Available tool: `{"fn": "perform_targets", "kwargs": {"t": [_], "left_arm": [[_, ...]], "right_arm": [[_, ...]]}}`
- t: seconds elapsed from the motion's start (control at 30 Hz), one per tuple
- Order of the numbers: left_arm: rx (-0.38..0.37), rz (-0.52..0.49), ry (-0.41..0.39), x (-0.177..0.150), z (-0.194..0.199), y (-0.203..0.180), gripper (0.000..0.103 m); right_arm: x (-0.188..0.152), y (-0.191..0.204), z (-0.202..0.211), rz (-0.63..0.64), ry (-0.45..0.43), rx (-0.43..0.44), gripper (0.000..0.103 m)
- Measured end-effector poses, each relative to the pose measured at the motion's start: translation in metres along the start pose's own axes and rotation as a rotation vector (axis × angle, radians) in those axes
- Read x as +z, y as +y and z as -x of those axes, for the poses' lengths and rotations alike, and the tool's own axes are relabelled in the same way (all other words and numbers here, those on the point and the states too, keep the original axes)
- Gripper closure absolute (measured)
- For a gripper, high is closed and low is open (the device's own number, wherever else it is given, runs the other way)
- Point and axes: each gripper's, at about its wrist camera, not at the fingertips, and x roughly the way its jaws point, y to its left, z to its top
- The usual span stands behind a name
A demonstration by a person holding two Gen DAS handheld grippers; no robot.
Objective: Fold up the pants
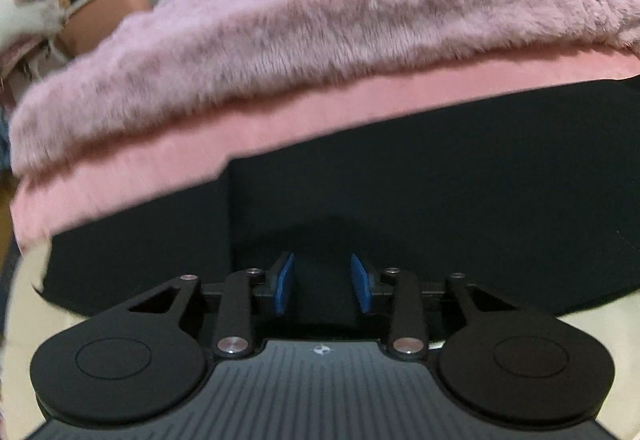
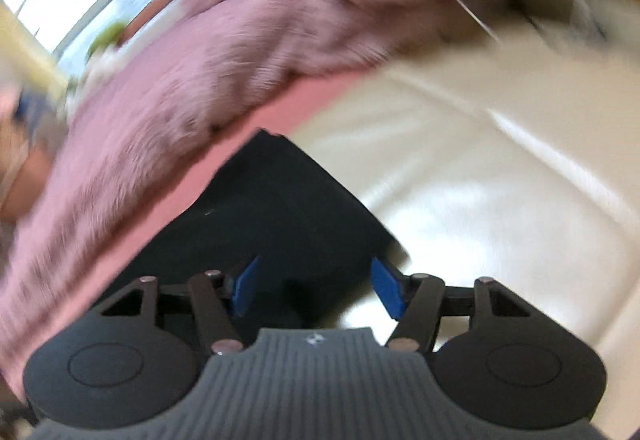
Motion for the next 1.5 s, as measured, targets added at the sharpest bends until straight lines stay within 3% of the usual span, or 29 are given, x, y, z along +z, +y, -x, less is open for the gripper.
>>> {"fn": "perform_targets", "kwargs": {"t": [0.1, 0.17, 0.23, 0.3, 0.53, 0.67, 0.8, 0.9, 0.97, 1.07, 1.1, 1.13, 1.2, 1.37, 1.5], "left_arm": [[-0.019, 0.057, 0.046, -0.008, -0.01, 0.001, 0.075], [-0.016, 0.061, 0.044, -0.01, -0.011, -0.001, 0.082], [-0.014, 0.044, 0.061, -0.007, -0.011, -0.007, 0.092], [0.0, 0.012, 0.078, -0.007, -0.009, -0.014, 0.097], [-0.098, -0.041, 0.137, -0.017, 0.012, -0.052, 0.1], [-0.183, -0.055, 0.151, -0.035, 0.035, -0.095, 0.1], [-0.216, -0.069, 0.137, -0.045, 0.046, -0.124, 0.1], [-0.216, -0.066, 0.143, -0.042, 0.047, -0.127, 0.1], [-0.222, -0.058, 0.146, -0.04, 0.047, -0.124, 0.095], [-0.241, -0.053, 0.139, -0.039, 0.059, -0.119, 0.071], [-0.251, -0.045, 0.121, -0.039, 0.065, -0.116, 0.06], [-0.256, -0.038, 0.103, -0.04, 0.072, -0.113, 0.053], [-0.263, -0.027, 0.065, -0.043, 0.089, -0.104, 0.051], [-0.261, 0.005, -0.003, -0.054, 0.12, -0.075, 0.041], [-0.238, 0.019, -0.025, -0.071, 0.133, -0.048, 0.032]], "right_arm": [[-0.012, -0.025, -0.009, -0.202, 0.003, 0.061, 0.059], [-0.016, -0.03, -0.013, -0.254, -0.025, 0.102, 0.065], [-0.018, -0.027, -0.018, -0.251, -0.047, 0.082, 0.087], [-0.019, -0.028, -0.021, -0.26, -0.06, 0.071, 0.1], [-0.005, -0.051, 0.017, -0.162, -0.111, 0.0, 0.102], [0.008, -0.08, 0.037, -0.054, -0.113, -0.136, 0.102], [0.026, -0.11, 0.046, 0.015, -0.092, -0.238, 0.102], [0.034, -0.123, 0.045, 0.046, -0.07, -0.261, 0.102], [0.036, -0.122, 0.044, 0.06, -0.062, -0.262, 0.101], [0.037, -0.118, 0.046, 0.077, -0.056, -0.26, 0.093], [0.037, -0.116, 0.049, 0.076, -0.062, -0.255, 0.088], [0.037, -0.112, 0.05, 0.079, -0.063, -0.253, 0.074], [0.035, -0.102, 0.06, 0.107, -0.073, -0.258, 0.063], [0.018, -0.058, 0.095, 0.292, -0.125, -0.296, 0.057], [-0.015, -0.006, 0.12, 0.444, -0.139, -0.179, 0.058]]}}
